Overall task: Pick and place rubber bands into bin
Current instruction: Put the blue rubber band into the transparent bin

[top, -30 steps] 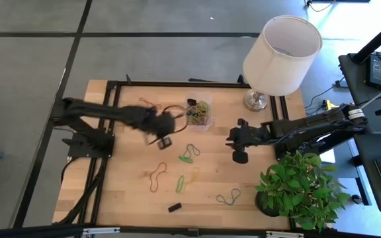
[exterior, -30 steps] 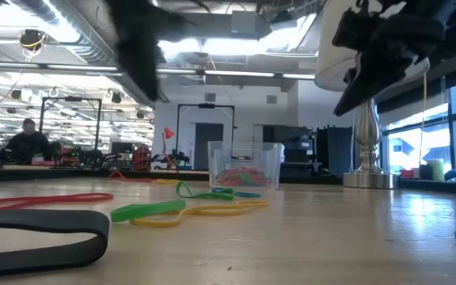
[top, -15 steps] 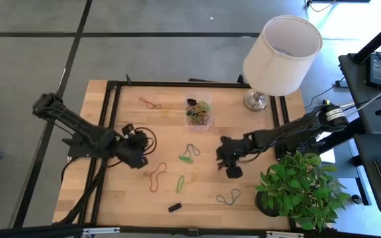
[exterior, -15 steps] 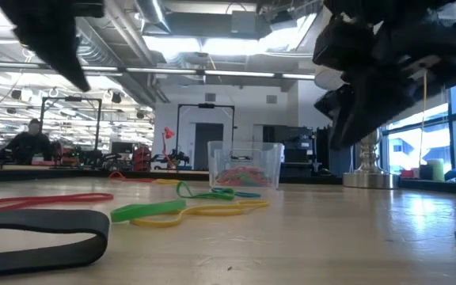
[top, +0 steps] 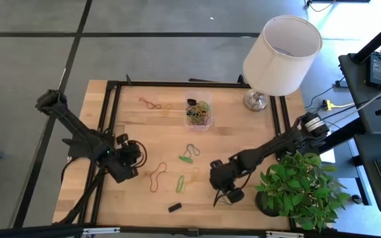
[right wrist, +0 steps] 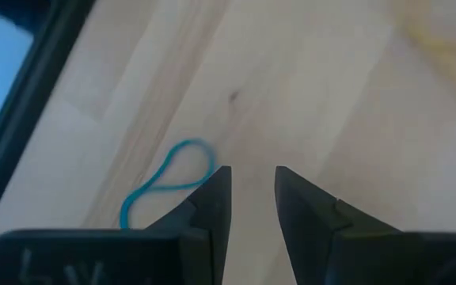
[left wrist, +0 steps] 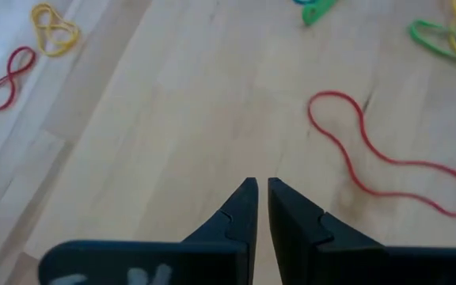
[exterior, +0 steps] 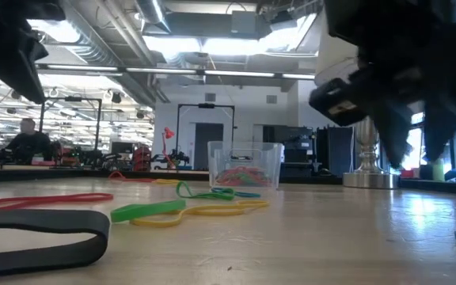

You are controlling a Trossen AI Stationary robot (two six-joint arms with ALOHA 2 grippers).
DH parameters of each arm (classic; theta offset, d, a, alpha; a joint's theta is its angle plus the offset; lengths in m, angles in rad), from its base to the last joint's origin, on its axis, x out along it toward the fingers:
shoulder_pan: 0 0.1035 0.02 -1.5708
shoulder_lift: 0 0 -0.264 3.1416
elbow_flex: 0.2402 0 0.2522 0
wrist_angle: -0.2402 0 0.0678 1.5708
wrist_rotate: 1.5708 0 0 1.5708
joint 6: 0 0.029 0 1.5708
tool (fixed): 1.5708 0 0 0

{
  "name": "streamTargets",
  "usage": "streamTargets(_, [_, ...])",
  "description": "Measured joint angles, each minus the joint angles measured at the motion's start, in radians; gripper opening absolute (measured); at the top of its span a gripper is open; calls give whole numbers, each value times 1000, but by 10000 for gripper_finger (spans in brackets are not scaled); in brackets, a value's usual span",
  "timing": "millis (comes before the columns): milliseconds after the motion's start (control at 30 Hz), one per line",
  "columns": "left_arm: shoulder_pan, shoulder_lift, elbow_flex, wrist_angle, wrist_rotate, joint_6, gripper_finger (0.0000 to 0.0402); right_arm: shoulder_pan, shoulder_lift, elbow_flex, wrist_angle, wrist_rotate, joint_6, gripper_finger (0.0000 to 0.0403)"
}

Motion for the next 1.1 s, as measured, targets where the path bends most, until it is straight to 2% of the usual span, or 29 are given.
streamTargets(133, [-29, 0, -1, -1, -4, 0, 26, 41, 36, 8, -25, 0, -17, 102])
streamTargets(333, [-35, 0, -1, -2, -72, -2, 25, 93, 88, 8, -9, 18, -66, 102])
streamTargets(633, [-34, 0, -1, -3, -83, -15, 23, 106, 104, 8, 33, 71, -13, 102])
streamTargets(933, [-34, 0, -1, -5, -90, -15, 22, 125, 149, 10, 87, 83, -37, 102])
streamTargets(1100, [-34, 0, -1, -5, -89, -15, 22, 162, 182, 15, 82, 165, -104, 95])
